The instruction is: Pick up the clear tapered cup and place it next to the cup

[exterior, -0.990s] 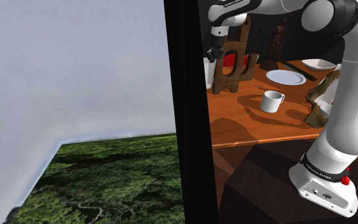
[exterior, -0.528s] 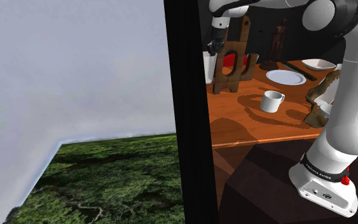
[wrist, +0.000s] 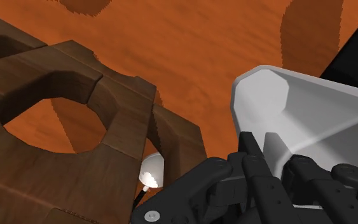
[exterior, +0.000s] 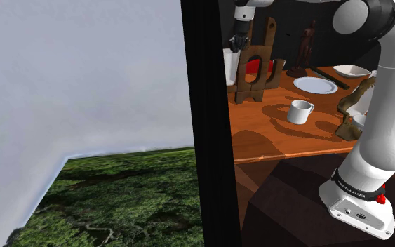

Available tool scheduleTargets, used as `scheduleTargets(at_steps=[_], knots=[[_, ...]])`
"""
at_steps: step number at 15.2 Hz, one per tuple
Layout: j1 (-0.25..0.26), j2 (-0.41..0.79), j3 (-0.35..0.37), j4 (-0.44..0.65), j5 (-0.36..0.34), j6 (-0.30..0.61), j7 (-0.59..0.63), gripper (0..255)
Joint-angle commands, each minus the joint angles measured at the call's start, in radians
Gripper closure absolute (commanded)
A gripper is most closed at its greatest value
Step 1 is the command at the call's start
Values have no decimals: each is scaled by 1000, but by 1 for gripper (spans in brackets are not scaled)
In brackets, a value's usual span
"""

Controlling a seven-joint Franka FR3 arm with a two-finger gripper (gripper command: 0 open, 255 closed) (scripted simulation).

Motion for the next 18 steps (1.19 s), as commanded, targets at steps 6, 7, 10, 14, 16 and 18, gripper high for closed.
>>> scheduleTargets(at_steps=[6,7,10,14,16,18], knots=[[-13,-14,-7,57,-2,-72,-7,255],[-18,-45,-14,16,-8,-62,-23,255],[-36,-128,-33,-94,-27,-39,-68,255],[-66,-223,-63,-211,-52,-20,-131,255],[-82,-265,-79,-260,-65,-15,-163,255],[-99,-304,-96,-302,-78,-13,-197,255]])
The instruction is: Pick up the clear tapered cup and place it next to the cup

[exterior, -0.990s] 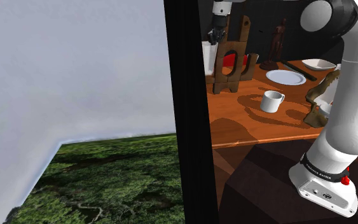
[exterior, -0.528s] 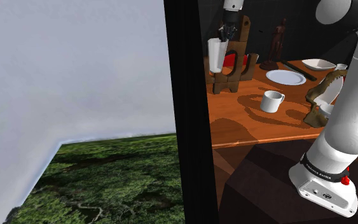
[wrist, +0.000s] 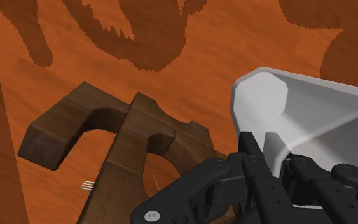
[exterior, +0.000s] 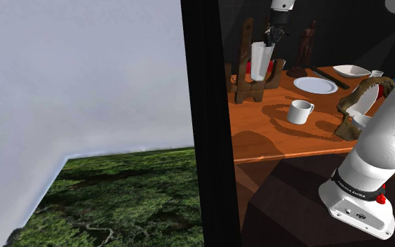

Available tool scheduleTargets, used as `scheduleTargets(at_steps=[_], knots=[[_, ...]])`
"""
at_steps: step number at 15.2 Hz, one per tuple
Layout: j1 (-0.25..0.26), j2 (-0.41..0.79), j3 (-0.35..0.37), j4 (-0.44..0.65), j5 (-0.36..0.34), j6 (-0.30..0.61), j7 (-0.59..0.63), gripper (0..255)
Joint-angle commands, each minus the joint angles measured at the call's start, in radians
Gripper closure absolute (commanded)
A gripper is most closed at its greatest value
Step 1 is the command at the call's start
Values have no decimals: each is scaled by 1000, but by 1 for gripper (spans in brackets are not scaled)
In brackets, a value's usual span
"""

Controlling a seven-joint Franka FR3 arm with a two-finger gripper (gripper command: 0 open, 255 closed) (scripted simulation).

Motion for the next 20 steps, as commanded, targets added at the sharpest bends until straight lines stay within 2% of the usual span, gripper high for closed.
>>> scheduleTargets(at_steps=[1,10,20], knots=[[-18,-44,-18,-44,-15,-1,-36,255],[-103,-165,-112,-158,-73,-14,-203,255],[-200,-204,-249,-170,-119,-50,-425,255]])
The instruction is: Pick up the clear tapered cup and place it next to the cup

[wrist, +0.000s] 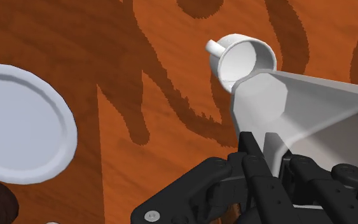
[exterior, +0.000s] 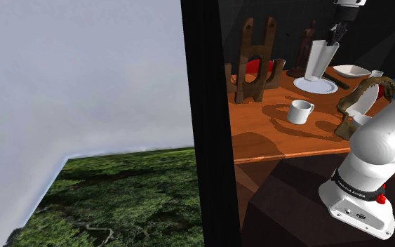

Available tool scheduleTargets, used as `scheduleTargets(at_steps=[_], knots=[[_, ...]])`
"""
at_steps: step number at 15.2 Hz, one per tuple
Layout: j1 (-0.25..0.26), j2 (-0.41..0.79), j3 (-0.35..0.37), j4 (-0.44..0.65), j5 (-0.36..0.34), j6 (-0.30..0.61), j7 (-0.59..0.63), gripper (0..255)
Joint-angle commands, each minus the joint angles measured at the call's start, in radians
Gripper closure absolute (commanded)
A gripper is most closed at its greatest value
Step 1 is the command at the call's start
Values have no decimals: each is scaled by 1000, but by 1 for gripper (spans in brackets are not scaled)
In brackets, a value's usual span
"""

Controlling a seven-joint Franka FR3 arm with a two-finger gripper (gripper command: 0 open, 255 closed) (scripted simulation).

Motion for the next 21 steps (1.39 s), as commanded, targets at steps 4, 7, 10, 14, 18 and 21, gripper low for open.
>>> scheduleTargets(at_steps=[4,7,10,14,18,21], knots=[[-47,13,-81,25,-9,-20,-128,255],[-75,42,-135,58,-2,-34,-212,255],[-105,89,-194,103,19,-49,-306,255],[-106,81,-192,42,14,5,-307,255],[-108,78,-193,-13,12,59,-309,255],[-109,79,-195,-53,12,99,-313,255]])
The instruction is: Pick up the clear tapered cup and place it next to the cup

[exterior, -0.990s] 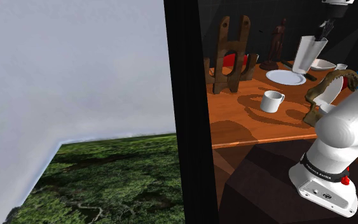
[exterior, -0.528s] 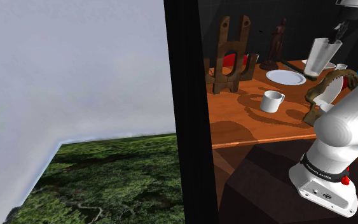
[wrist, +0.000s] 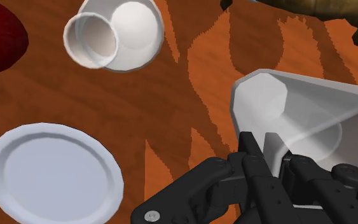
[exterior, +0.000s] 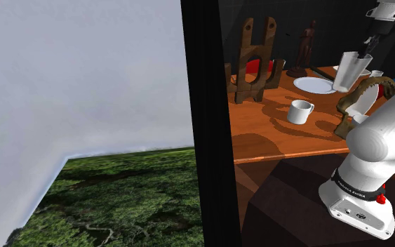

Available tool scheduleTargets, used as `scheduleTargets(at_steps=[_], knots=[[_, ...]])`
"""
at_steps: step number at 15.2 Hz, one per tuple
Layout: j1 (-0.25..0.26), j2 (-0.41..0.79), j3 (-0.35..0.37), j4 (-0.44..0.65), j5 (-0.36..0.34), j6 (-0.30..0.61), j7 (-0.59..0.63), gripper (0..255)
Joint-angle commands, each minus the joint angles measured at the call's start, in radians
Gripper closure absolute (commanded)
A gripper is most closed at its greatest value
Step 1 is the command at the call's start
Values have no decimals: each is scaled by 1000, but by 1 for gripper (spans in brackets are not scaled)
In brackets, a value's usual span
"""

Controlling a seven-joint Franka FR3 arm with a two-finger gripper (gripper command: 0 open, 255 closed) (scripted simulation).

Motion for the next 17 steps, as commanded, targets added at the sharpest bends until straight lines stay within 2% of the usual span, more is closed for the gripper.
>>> scheduleTargets(at_steps=[1,17], knots=[[-1,1,-1,-24,1,25,-3,255],[-4,59,-20,-194,44,234,-52,255]])
